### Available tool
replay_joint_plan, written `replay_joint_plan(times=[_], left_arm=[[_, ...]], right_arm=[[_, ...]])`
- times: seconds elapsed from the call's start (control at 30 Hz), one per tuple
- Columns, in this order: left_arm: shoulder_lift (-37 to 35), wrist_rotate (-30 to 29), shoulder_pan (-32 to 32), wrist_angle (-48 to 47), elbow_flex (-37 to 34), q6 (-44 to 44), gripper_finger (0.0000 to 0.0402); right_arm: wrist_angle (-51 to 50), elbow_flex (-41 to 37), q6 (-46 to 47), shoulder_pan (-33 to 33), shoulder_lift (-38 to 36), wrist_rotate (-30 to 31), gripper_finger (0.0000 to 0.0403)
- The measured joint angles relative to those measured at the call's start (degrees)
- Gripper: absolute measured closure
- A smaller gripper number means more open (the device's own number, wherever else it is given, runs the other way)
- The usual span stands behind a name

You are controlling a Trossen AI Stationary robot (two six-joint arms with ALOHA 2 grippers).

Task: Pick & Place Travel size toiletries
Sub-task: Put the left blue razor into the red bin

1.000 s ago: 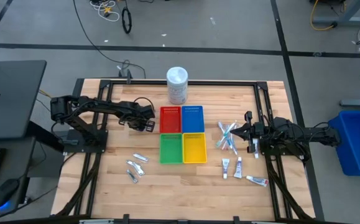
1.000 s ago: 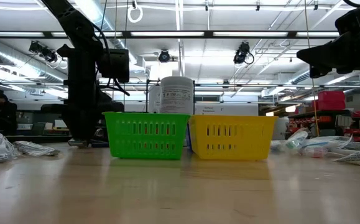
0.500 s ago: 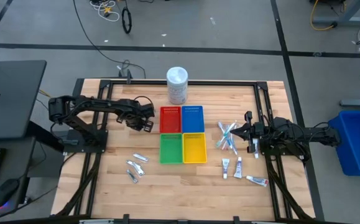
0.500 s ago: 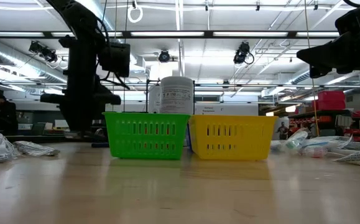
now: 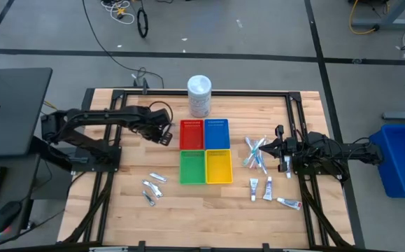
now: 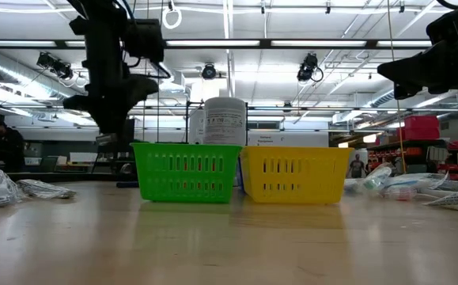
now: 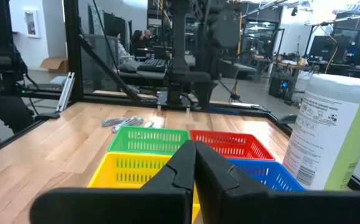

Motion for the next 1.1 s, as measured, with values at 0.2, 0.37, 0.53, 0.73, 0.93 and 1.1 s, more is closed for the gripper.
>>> replay_joint_plan(times=[0.2, 0.37, 0.53, 0.73, 0.93, 1.1], left_arm=[[-1.3, -1.1, -1.7, 2.07, 1.49, 2.43, 0.0353], [-1.4, -3.61, -3.98, 5.6, 2.36, 4.05, 0.0359], [-1.4, -3.33, -5.36, 9.81, 3.27, 4.78, 0.0353], [-1.38, -3.25, -6.02, 12.61, 5.86, 6.36, 0.0359], [-1.38, -1.83, -6.11, 15.57, 8.29, 7.54, 0.0354], [-1.38, -1.64, -6.11, 18.73, 8.47, 7.82, 0.0357]], right_arm=[[-0.01, 0.01, -0.02, 0.02, 0.0, 0.01, 0.039], [0.0, 0.0, -0.02, 0.02, 0.0, 0.02, 0.039], [-0.02, 0.01, 0.0, 0.01, 0.0, 0.01, 0.0389], [-0.02, 0.01, -0.01, 0.01, 0.0, 0.02, 0.039], [-0.02, 0.02, 0.0, 0.01, 0.0, 0.02, 0.039], [-0.02, 0.0, 0.0, 0.02, 0.0, 0.02, 0.0389]])
